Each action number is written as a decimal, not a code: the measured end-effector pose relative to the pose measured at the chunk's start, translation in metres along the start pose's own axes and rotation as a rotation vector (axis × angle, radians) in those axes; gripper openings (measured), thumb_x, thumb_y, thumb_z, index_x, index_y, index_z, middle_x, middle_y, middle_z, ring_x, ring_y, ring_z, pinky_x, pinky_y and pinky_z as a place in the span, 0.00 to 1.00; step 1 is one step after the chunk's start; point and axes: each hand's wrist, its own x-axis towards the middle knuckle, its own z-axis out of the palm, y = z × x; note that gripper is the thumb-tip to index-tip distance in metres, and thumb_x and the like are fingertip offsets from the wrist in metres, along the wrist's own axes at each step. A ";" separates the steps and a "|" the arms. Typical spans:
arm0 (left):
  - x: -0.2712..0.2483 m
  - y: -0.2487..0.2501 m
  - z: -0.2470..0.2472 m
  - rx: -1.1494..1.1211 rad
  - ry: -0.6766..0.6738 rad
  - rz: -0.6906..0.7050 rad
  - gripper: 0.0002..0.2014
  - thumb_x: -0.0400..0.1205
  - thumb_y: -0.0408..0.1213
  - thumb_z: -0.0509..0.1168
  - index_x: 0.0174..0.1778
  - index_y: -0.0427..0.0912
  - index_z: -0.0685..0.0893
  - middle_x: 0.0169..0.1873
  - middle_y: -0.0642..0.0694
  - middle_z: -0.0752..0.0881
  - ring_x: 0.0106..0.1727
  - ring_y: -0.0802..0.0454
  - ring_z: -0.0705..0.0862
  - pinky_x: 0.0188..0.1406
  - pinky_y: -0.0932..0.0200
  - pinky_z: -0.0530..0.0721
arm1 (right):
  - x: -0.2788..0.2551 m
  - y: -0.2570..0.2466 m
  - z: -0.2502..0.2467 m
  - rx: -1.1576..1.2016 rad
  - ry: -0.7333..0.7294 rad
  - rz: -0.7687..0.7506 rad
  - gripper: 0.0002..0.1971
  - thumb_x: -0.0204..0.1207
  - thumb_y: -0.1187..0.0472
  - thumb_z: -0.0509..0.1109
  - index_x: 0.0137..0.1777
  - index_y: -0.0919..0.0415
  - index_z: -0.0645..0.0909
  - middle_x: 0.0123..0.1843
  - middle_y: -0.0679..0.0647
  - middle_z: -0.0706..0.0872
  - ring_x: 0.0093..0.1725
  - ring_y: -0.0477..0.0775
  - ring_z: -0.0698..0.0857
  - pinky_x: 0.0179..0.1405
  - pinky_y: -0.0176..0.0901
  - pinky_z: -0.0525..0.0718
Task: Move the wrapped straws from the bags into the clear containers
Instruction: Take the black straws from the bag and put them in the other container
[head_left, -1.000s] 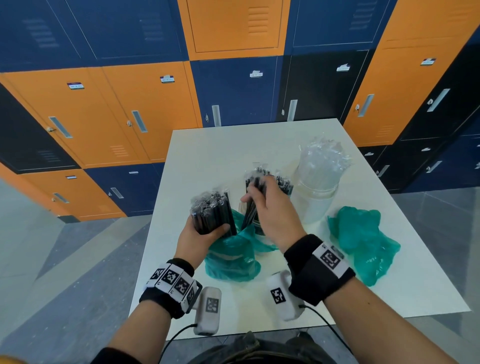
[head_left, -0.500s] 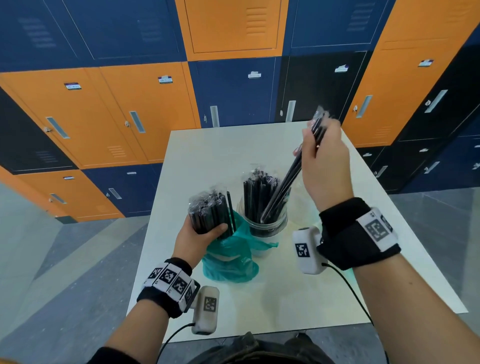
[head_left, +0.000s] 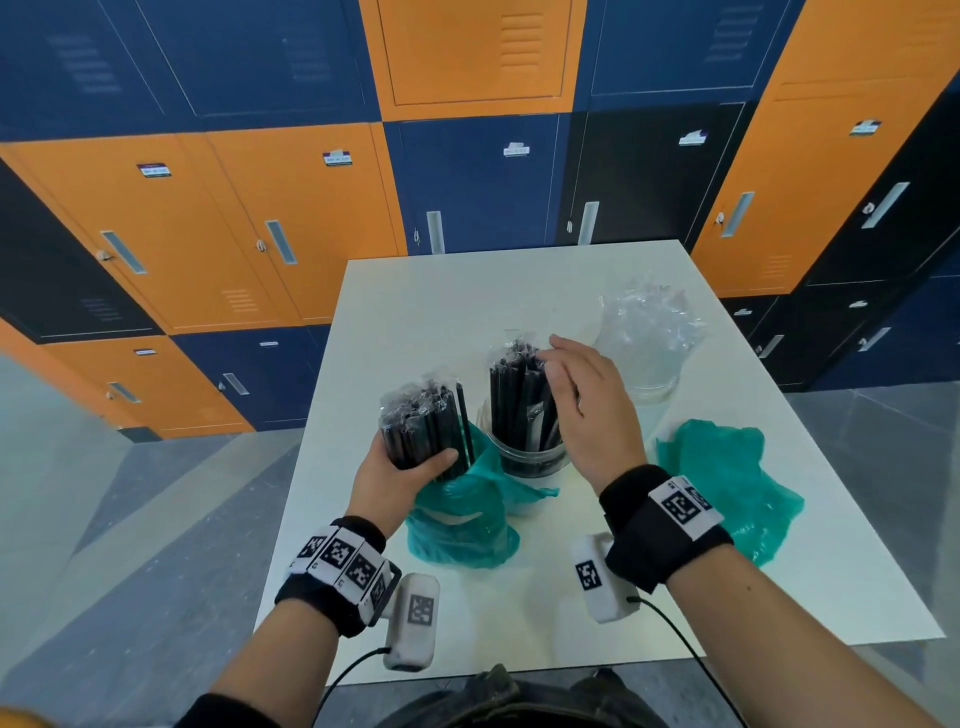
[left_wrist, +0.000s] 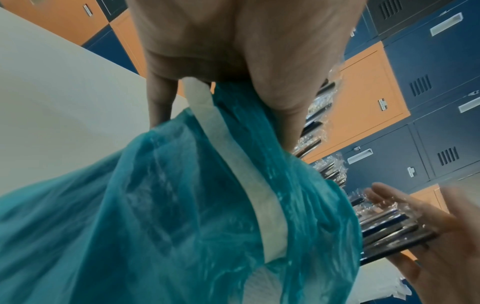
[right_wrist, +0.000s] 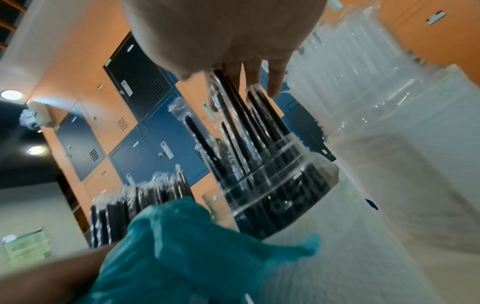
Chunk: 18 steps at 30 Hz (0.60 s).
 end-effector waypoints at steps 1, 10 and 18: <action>0.000 0.000 0.000 -0.001 0.000 -0.001 0.29 0.69 0.45 0.81 0.63 0.51 0.76 0.51 0.55 0.85 0.52 0.54 0.84 0.47 0.65 0.78 | -0.003 -0.004 0.000 0.022 -0.015 -0.018 0.17 0.86 0.48 0.56 0.69 0.51 0.79 0.73 0.45 0.77 0.73 0.43 0.71 0.76 0.40 0.67; 0.000 -0.002 -0.002 0.003 0.002 0.008 0.30 0.69 0.46 0.81 0.65 0.49 0.76 0.51 0.56 0.85 0.53 0.54 0.83 0.49 0.65 0.78 | -0.008 0.009 0.014 -0.101 0.036 -0.077 0.18 0.84 0.63 0.62 0.73 0.56 0.73 0.80 0.51 0.68 0.78 0.49 0.67 0.77 0.42 0.69; 0.002 -0.005 -0.004 -0.011 0.002 0.013 0.28 0.69 0.46 0.81 0.61 0.52 0.75 0.50 0.57 0.84 0.53 0.55 0.83 0.51 0.62 0.77 | -0.006 0.015 0.018 -0.441 -0.049 -0.055 0.21 0.87 0.55 0.56 0.78 0.55 0.70 0.82 0.52 0.68 0.82 0.59 0.62 0.81 0.59 0.61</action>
